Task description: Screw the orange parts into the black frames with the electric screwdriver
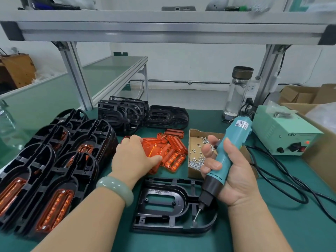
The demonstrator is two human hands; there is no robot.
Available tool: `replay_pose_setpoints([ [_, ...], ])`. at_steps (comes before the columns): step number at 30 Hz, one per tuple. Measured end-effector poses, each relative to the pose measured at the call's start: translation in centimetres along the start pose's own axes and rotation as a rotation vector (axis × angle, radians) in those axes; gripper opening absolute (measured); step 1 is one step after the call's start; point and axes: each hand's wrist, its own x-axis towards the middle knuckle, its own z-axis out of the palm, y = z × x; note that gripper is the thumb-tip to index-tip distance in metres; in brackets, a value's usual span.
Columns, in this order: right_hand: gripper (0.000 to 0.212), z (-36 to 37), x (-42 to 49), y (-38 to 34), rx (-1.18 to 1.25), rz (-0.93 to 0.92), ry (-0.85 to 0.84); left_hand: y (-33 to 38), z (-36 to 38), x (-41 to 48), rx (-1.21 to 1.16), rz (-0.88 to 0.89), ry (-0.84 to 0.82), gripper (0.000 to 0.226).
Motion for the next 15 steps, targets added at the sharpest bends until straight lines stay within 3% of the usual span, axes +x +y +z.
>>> replay_pose_setpoints([
  [5, 0.027, 0.0, 0.1, 0.2, -0.009, 0.011, 0.003, 1.0, 0.6, -1.0, -0.002, 0.063, 0.078, 0.073],
  [12, 0.027, 0.0, 0.1, 0.2, -0.007, 0.012, -0.006, 0.6, 0.7, -1.4, 0.109, 0.058, 0.013, 0.051],
  [14, 0.026, -0.1, 0.1, 0.2, -0.007, 0.011, -0.004, 0.6, 0.3, -1.5, -0.026, 0.036, 0.041, 0.048],
  [15, 0.026, -0.1, 0.2, 0.2, -0.007, 0.011, -0.003, 0.6, 0.0, -1.6, -0.202, 0.002, 0.056, 0.045],
])
